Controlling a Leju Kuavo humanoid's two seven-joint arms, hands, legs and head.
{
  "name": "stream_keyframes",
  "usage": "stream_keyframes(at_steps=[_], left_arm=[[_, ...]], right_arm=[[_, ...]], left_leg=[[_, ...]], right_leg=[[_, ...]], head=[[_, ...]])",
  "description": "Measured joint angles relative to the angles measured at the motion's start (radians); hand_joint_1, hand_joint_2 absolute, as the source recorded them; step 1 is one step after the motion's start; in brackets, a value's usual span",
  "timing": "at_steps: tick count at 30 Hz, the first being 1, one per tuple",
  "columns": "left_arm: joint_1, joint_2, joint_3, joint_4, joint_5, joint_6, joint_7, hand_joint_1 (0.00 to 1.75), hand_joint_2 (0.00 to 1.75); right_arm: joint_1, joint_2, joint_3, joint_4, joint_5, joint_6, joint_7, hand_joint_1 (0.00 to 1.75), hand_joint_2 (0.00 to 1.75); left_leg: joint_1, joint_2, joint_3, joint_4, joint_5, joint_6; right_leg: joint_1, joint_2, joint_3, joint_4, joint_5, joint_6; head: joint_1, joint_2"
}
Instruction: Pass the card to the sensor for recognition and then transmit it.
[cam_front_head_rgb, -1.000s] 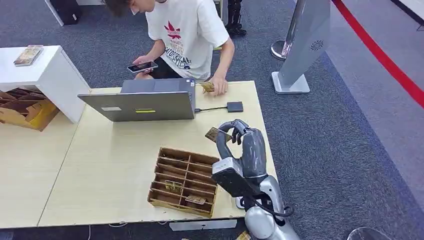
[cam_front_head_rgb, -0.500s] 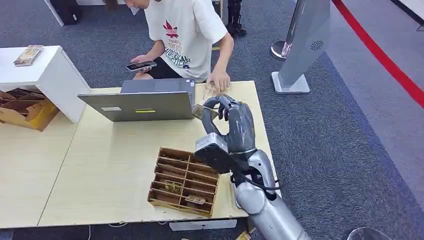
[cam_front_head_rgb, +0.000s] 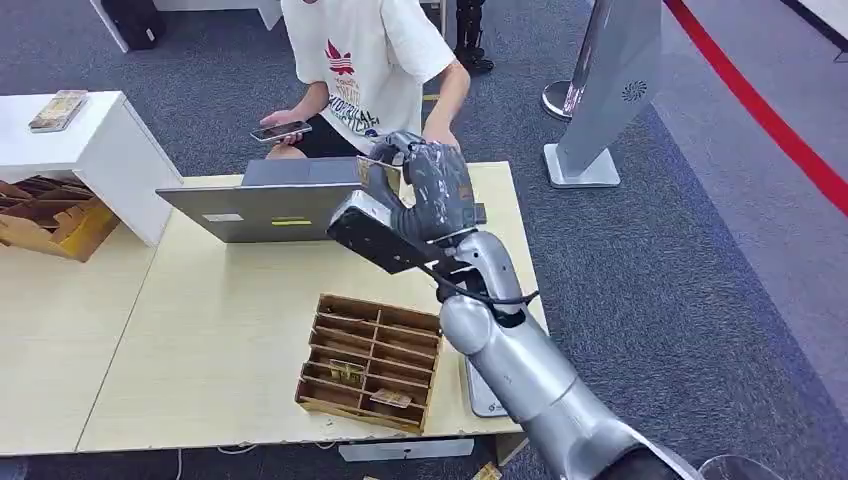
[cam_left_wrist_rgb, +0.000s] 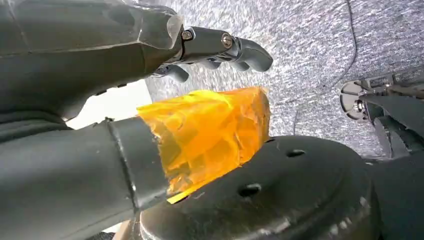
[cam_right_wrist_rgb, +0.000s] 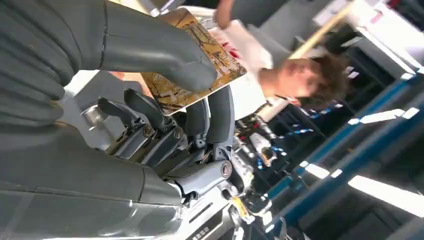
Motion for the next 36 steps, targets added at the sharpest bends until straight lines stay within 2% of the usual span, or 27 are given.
stream_keyframes(at_steps=[4,15,27,28,29,33,36], left_arm=[[-0.014,0.005,-0.021,0.000,-0.017,-0.006,0.019,0.00,0.00],[-0.031,0.009,-0.048,-0.001,-0.042,-0.017,0.039,0.00,0.00],[-0.031,0.009,-0.061,-0.003,-0.047,-0.017,0.040,0.00,0.00],[-0.031,0.009,-0.061,-0.003,-0.047,-0.017,0.040,0.00,0.00],[-0.031,0.009,-0.061,-0.003,-0.048,-0.017,0.040,0.00,0.00],[-0.031,0.009,-0.061,-0.003,-0.047,-0.017,0.040,0.00,0.00],[-0.030,0.009,-0.061,-0.003,-0.043,-0.017,0.040,0.00,0.00]], right_arm=[[-0.088,0.021,-0.003,0.144,0.015,0.011,0.035,1.75,1.75],[-0.221,0.050,-0.018,0.374,0.079,0.010,0.124,1.75,1.75],[-0.250,0.058,-0.021,0.450,0.086,0.009,0.141,1.75,1.75],[-0.251,0.058,-0.022,0.454,0.086,0.009,0.145,1.57,1.75],[-0.252,0.058,-0.023,0.460,0.086,0.008,0.147,0.02,1.75],[-0.253,0.058,-0.027,0.478,0.087,0.010,0.148,0.00,1.75],[-0.251,0.061,-0.033,0.486,0.066,0.010,0.121,0.00,1.75]], left_leg=[[0.000,0.000,0.000,0.000,0.000,0.000],[0.000,0.000,0.000,0.000,0.000,0.000],[0.000,0.000,0.000,0.000,0.000,0.000],[0.000,0.000,0.000,0.000,0.000,0.000],[0.000,0.000,0.000,0.000,0.000,0.000],[0.000,0.000,0.000,0.000,0.000,0.000],[0.000,0.000,0.000,0.000,0.000,0.000]], right_leg=[[0.000,0.000,0.000,0.000,0.000,0.000],[0.000,0.000,0.000,0.000,0.000,0.000],[0.000,0.000,0.000,0.000,0.000,0.000],[0.000,0.000,0.000,0.000,0.000,0.000],[0.000,0.000,0.000,0.000,0.000,0.000],[0.000,0.001,-0.001,0.000,0.000,0.000],[0.000,0.000,-0.001,0.000,0.000,0.000]], head=[[0.000,0.000],[0.000,0.000],[0.000,0.000],[0.000,0.000],[0.000,0.000],[0.000,0.000],[0.000,0.000]])
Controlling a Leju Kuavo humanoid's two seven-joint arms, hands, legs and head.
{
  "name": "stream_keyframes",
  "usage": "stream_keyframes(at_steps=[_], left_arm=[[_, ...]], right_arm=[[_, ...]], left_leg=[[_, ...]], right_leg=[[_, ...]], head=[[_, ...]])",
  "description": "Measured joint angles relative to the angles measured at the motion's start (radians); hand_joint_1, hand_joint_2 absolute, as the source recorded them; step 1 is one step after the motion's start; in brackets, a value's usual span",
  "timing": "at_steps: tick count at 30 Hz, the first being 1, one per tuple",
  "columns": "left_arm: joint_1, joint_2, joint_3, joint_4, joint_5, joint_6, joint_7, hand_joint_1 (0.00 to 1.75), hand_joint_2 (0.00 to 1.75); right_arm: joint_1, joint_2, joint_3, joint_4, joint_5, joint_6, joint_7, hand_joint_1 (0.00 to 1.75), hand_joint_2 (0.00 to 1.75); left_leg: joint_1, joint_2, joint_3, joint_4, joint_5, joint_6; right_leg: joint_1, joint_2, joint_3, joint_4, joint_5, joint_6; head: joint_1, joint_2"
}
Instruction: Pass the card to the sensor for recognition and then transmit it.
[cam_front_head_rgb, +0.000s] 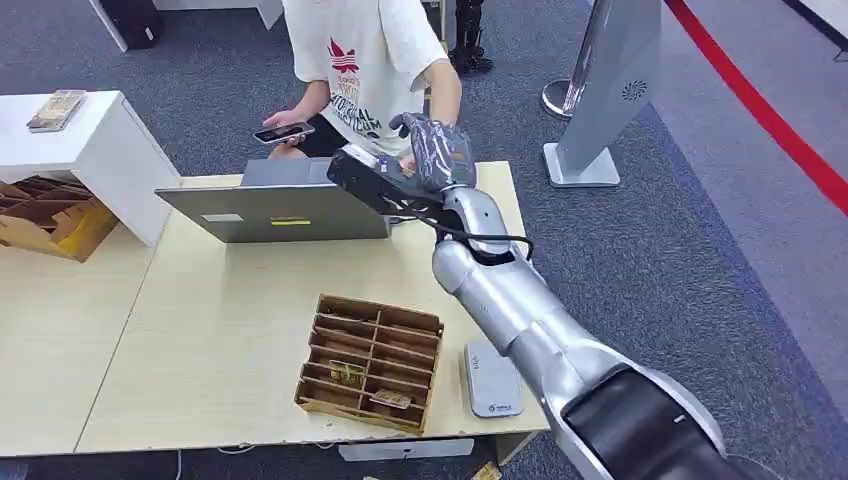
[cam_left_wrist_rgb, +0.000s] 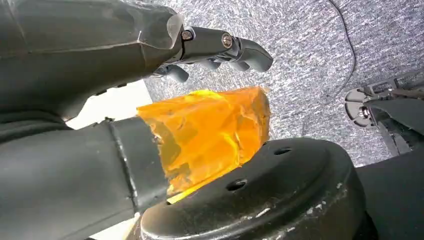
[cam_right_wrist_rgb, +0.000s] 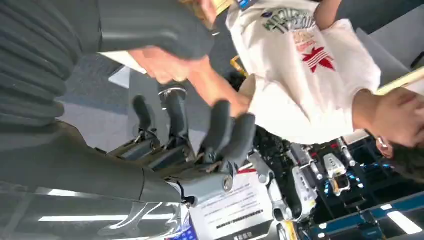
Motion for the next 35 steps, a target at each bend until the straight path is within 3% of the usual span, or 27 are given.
stream_keyframes(at_steps=[7,11,16,20,23,29,35], left_arm=[[0.010,-0.004,0.002,0.000,0.039,0.024,-0.029,0.00,0.00],[0.026,-0.010,0.022,0.000,0.081,0.046,-0.051,0.00,0.00],[0.040,-0.014,0.058,0.000,0.116,0.053,-0.068,0.00,0.00],[0.047,-0.014,0.077,0.000,0.124,0.051,-0.080,0.00,0.00],[0.051,-0.012,0.084,0.000,0.128,0.050,-0.084,0.00,0.00],[0.055,-0.010,0.099,0.000,0.133,0.049,-0.093,0.00,0.00],[0.056,-0.006,0.102,0.000,0.133,0.047,-0.096,0.00,0.00]], right_arm=[[0.105,0.039,-0.047,-0.088,-0.190,0.015,-0.163,0.00,1.75],[0.263,0.051,-0.047,-0.281,-0.426,0.106,-0.220,0.00,1.75],[0.436,0.034,-0.010,-0.539,-0.864,0.324,-0.196,0.00,1.75],[0.512,-0.025,0.019,-0.643,-1.194,0.586,-0.174,0.00,1.75],[0.553,-0.076,0.039,-0.679,-1.351,0.745,-0.169,0.00,1.75],[0.611,-0.185,0.086,-0.723,-1.526,0.991,-0.157,0.00,1.75],[0.642,-0.268,0.134,-0.744,-1.559,1.103,-0.144,0.00,1.75]], left_leg=[[0.000,0.000,0.000,0.000,0.000,0.000],[0.000,0.000,0.000,0.000,-0.001,0.000],[0.000,0.000,-0.001,0.000,-0.002,0.000],[0.000,0.000,-0.001,0.000,-0.002,0.000],[0.000,0.000,-0.001,0.000,-0.002,0.000],[0.000,0.000,-0.001,0.000,-0.002,0.000],[0.000,0.000,-0.001,0.000,-0.002,0.000]], right_leg=[[0.000,0.000,0.000,0.000,0.000,0.000],[0.000,0.000,-0.001,0.000,-0.001,0.000],[0.000,0.000,-0.001,-0.001,-0.002,0.001],[0.000,0.000,-0.001,-0.001,-0.002,0.001],[0.000,0.000,-0.001,-0.001,-0.002,0.001],[0.000,0.000,-0.001,-0.001,-0.002,0.001],[0.000,0.000,-0.001,-0.001,-0.002,0.001]], head=[[0.000,0.000],[0.000,0.000],[0.000,0.000],[0.000,0.000],[0.000,0.000],[0.000,0.000],[0.000,0.000]])
